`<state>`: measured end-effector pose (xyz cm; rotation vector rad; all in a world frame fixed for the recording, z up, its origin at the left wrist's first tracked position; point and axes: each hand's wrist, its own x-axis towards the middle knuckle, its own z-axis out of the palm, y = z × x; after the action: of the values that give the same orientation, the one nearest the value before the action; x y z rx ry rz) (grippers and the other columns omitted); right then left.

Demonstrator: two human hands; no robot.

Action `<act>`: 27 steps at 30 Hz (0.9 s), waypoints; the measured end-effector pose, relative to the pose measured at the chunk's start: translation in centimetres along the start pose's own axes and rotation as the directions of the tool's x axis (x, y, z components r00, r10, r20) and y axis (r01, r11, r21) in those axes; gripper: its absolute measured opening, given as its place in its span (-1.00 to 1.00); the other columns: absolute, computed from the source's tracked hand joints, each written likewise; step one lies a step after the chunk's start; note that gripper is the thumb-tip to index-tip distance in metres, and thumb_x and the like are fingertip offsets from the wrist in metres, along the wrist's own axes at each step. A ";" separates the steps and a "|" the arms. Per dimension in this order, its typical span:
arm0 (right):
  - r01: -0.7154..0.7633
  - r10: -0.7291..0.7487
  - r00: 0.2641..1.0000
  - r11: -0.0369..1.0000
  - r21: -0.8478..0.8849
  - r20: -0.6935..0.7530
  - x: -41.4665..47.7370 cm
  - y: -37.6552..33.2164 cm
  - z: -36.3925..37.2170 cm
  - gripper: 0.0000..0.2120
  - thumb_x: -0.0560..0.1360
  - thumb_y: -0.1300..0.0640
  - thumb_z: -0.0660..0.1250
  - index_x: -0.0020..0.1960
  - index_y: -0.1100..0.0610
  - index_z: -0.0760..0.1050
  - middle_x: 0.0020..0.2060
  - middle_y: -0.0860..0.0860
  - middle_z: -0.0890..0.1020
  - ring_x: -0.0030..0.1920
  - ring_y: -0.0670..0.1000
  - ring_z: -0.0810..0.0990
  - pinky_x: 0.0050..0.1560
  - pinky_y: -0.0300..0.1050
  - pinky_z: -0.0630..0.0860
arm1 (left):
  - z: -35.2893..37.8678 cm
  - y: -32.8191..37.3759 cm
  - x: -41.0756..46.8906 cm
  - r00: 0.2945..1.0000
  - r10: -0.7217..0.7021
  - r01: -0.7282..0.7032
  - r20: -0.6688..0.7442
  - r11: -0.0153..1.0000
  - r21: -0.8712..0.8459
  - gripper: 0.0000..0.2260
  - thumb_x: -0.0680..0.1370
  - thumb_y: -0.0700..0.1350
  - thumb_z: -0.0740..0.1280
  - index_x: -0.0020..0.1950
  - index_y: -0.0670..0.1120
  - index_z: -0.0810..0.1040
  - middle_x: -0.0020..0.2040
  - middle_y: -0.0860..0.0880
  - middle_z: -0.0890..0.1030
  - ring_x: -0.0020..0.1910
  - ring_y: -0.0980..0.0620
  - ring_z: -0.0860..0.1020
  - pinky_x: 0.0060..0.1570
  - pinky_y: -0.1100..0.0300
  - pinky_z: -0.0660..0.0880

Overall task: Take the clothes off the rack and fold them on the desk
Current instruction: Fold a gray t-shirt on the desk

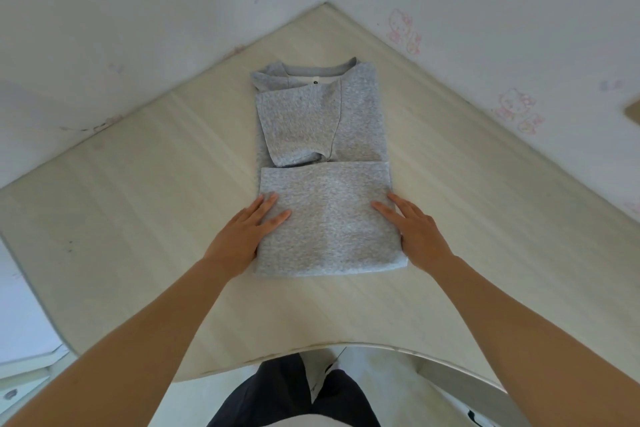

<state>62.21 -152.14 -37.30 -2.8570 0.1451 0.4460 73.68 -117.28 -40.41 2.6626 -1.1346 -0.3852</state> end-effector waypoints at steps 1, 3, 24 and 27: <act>0.010 -0.010 1.000 1.000 -0.007 0.018 -0.3 -0.1 0.1 -0.22 0.52 0.24 0.30 0.53 -0.26 -0.01 0.56 -0.05 0.00 0.54 0.09 0.05 0.42 0.08 0.18 | 0.0 0.2 -0.2 0.999 -0.013 0.013 0.029 1.000 0.008 -0.26 0.56 -0.28 0.27 0.55 0.21 -0.04 0.58 0.04 -0.16 0.55 0.03 -0.15 0.50 0.08 0.06; 0.016 -0.016 0.999 1.000 0.006 0.049 -0.9 -0.1 0.3 -0.17 0.49 0.19 0.38 0.52 -0.29 -0.02 0.56 -0.06 -0.02 0.54 0.08 -0.01 0.44 0.08 0.12 | -0.3 0.7 -0.8 0.995 -0.043 0.042 0.090 0.999 0.009 -0.26 0.57 -0.22 0.27 0.54 0.24 -0.10 0.57 0.07 -0.24 0.54 0.05 -0.22 0.50 0.10 -0.02; -0.151 0.297 0.955 0.466 0.872 0.006 1.2 -6.5 -10.8 -0.61 0.54 -0.19 0.26 -0.09 0.17 0.48 -0.23 0.07 0.58 -0.17 -0.01 0.57 -0.13 -0.09 0.46 | -12.1 3.0 0.7 0.820 -0.556 0.391 0.135 0.371 -0.843 -0.49 0.47 0.36 0.25 0.01 -0.06 0.62 -0.08 0.05 0.67 -0.09 0.09 0.62 -0.12 0.20 0.49; -0.324 0.374 0.916 0.476 0.817 0.146 5.4 -6.9 -7.5 -0.54 0.53 -0.19 0.27 0.26 0.12 0.43 0.11 0.06 0.56 0.03 0.07 0.55 -0.01 -0.03 0.48 | -8.3 1.8 3.9 0.692 -0.710 0.508 0.135 0.344 -0.790 -0.57 0.56 0.22 0.24 0.10 -0.14 0.54 -0.02 -0.06 0.61 0.00 -0.07 0.59 -0.16 0.16 0.47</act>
<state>70.43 -147.74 -30.50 -1.8533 0.7554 0.2552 77.73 -120.54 -32.69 2.0701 0.2348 -0.5115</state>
